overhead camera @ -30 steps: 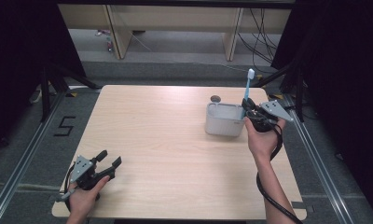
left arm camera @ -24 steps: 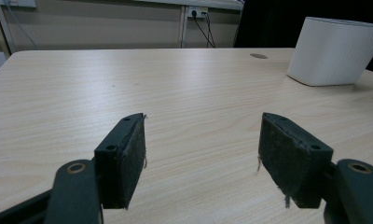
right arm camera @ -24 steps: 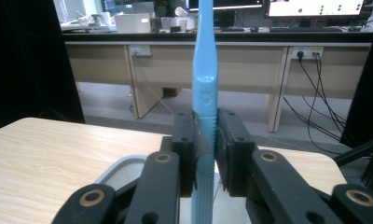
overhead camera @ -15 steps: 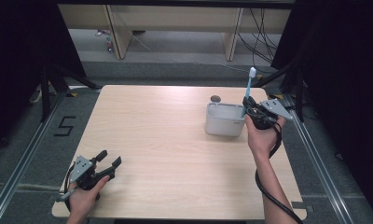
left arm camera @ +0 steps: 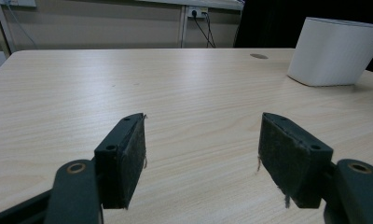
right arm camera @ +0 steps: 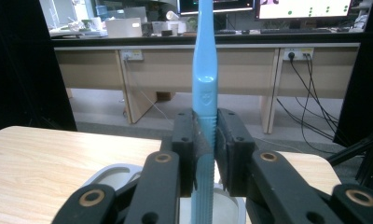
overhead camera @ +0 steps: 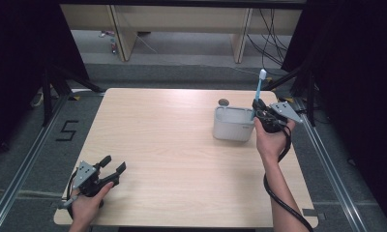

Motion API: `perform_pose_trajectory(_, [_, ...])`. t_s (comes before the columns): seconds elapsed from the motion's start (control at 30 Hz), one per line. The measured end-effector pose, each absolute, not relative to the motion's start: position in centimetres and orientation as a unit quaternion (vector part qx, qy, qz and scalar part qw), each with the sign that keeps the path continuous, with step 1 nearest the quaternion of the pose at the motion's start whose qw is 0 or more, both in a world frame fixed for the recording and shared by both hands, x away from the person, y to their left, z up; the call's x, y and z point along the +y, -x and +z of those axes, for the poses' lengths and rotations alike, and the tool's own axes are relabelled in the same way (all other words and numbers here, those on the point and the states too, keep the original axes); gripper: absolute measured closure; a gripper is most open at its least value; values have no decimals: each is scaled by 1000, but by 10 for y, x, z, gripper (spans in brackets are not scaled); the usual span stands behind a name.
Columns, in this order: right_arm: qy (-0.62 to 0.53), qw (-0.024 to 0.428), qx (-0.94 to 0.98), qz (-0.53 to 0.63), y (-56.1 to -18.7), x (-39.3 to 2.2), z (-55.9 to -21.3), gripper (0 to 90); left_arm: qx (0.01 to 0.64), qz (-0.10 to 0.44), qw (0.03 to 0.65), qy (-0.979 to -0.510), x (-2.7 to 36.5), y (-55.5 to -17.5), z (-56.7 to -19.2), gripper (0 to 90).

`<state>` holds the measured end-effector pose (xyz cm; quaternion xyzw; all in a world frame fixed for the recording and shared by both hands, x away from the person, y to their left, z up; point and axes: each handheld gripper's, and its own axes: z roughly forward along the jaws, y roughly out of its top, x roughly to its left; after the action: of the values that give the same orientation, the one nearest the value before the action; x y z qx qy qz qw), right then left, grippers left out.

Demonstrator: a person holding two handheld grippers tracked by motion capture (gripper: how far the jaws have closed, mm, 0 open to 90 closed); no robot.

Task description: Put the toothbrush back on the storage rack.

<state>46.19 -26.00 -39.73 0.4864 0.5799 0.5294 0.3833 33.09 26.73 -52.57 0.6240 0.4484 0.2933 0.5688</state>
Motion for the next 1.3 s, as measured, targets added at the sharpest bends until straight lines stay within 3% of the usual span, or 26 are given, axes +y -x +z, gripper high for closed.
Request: perform_pose_trajectory(1.3, [-490,388,587,514,-467,-263,-413,786,447,292,571,-623,267,-331,-526,315])
